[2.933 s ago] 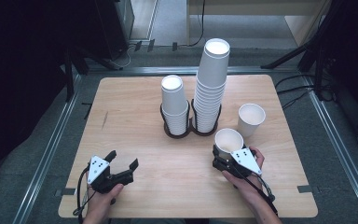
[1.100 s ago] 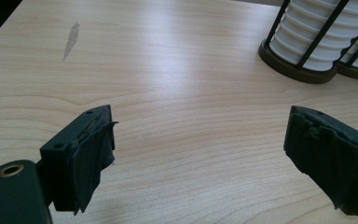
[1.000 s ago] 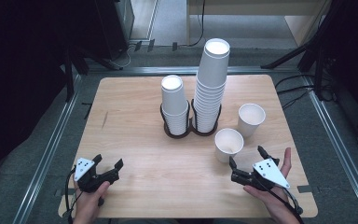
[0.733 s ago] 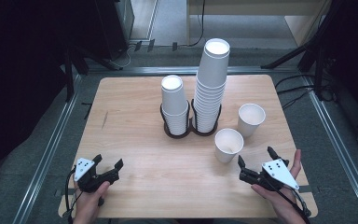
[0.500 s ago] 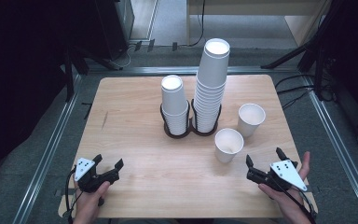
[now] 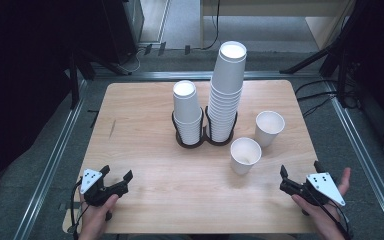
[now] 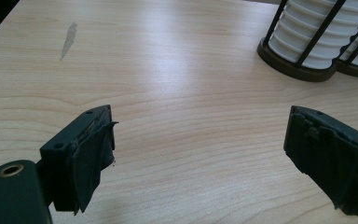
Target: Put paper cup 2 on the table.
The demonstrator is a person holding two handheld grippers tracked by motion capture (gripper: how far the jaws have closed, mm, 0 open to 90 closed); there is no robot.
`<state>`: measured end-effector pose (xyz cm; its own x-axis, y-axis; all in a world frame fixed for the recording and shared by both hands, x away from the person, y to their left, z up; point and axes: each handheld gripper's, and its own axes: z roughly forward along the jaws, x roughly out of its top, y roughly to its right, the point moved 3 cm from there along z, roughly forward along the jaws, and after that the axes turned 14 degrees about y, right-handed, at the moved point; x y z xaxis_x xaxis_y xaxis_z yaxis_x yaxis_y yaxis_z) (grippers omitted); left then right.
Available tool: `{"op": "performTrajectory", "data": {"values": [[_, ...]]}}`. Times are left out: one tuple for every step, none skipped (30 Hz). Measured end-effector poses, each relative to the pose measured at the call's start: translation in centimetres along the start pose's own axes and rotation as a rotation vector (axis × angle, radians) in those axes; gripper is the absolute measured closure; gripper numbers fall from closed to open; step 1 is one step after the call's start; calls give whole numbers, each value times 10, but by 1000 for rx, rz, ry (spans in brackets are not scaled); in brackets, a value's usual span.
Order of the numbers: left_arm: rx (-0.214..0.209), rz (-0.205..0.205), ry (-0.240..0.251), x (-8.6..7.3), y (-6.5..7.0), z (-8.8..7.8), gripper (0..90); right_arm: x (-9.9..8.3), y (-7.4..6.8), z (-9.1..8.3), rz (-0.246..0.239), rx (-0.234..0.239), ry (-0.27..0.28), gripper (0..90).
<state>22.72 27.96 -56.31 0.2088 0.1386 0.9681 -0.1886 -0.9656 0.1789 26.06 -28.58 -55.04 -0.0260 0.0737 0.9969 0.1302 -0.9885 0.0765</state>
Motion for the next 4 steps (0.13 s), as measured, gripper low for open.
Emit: {"op": "performTrajectory", "data": {"values": [[-2,1,-2,0,0,1,89,-1,2,0,2,-8,-4,0],[-3,0,-2,0,0,1,89,-2,3,0,6,-14,-9,0],[-3,0,-3,0,0,2,89,-2,4,-1,3,-14,-10,0],[-4,0,-3,0,0,2,89,-2,4,-1,0,-15,-10,0]]}}
